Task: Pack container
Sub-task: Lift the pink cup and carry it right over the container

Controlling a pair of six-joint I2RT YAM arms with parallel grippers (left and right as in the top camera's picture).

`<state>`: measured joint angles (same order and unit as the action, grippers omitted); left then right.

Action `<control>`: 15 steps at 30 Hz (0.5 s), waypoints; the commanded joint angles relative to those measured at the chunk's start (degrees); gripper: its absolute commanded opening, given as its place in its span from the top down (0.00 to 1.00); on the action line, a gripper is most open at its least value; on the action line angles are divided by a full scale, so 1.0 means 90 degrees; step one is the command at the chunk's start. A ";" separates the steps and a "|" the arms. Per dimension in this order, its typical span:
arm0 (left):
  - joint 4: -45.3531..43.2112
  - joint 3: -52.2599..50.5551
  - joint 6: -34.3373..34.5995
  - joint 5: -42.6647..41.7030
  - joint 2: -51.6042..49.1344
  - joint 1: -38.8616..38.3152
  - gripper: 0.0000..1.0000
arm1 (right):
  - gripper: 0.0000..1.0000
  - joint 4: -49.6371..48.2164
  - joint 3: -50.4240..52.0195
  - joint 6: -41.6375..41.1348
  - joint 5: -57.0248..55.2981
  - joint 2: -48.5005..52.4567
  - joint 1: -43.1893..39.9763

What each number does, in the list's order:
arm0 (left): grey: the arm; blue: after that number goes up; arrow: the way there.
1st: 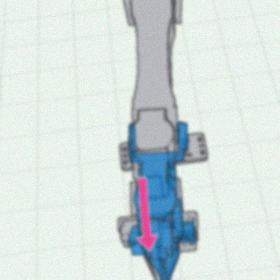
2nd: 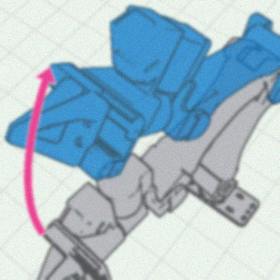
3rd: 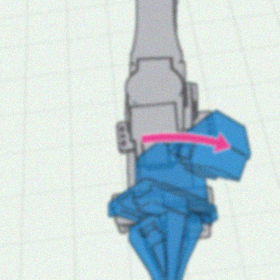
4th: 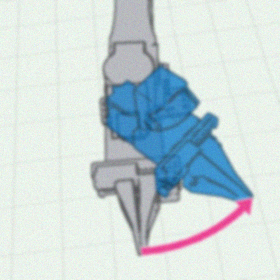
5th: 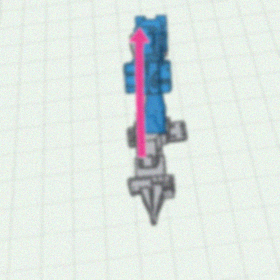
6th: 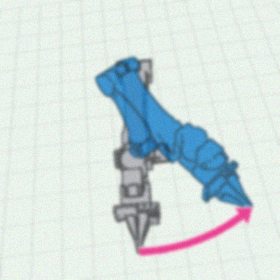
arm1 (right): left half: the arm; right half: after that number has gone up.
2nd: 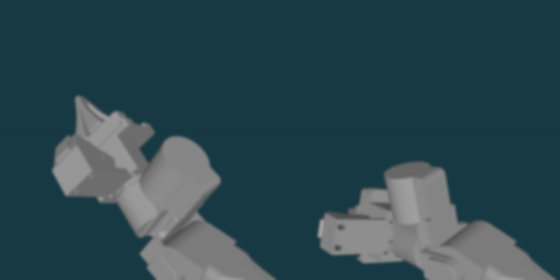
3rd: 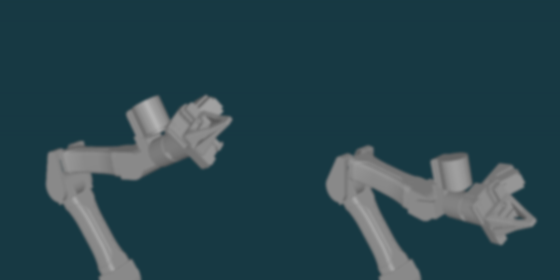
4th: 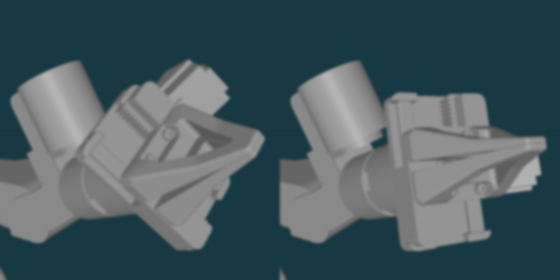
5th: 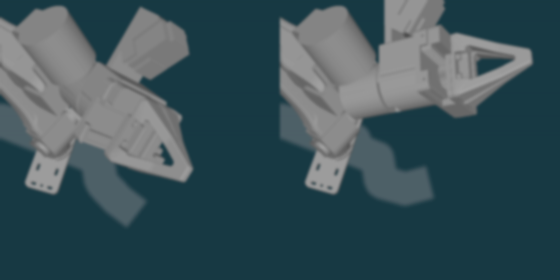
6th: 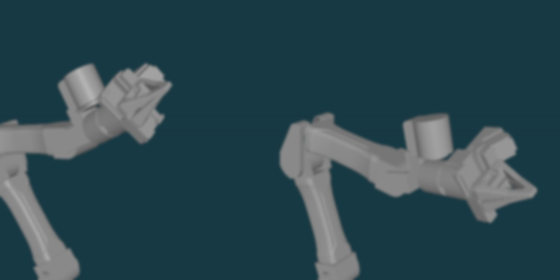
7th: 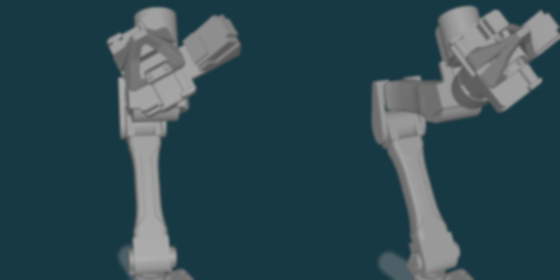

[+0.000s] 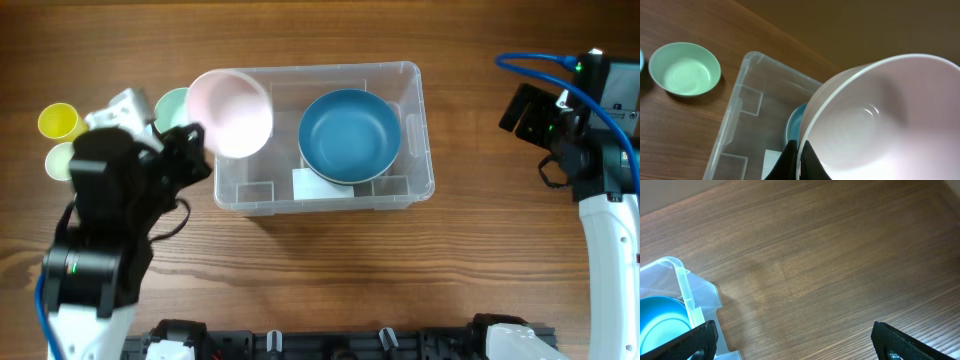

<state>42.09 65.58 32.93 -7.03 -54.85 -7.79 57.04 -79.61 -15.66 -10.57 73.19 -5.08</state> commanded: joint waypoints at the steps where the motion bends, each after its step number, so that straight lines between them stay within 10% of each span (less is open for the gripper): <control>1: 0.0209 0.0857 -0.0333 0.0865 -0.1146 -0.0617 0.96 | 0.00 -0.0002 -0.0070 -0.0109 -0.0114 0.0053 -0.0015; 15: 0.0634 0.2618 -0.0311 0.1535 -0.4527 -0.0967 0.96 | 0.00 -0.0002 -0.0070 -0.0112 -0.0114 0.0053 -0.0015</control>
<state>48.14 87.33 28.77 4.49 -92.09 -16.45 57.04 -79.61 -15.66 -10.59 73.19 -5.08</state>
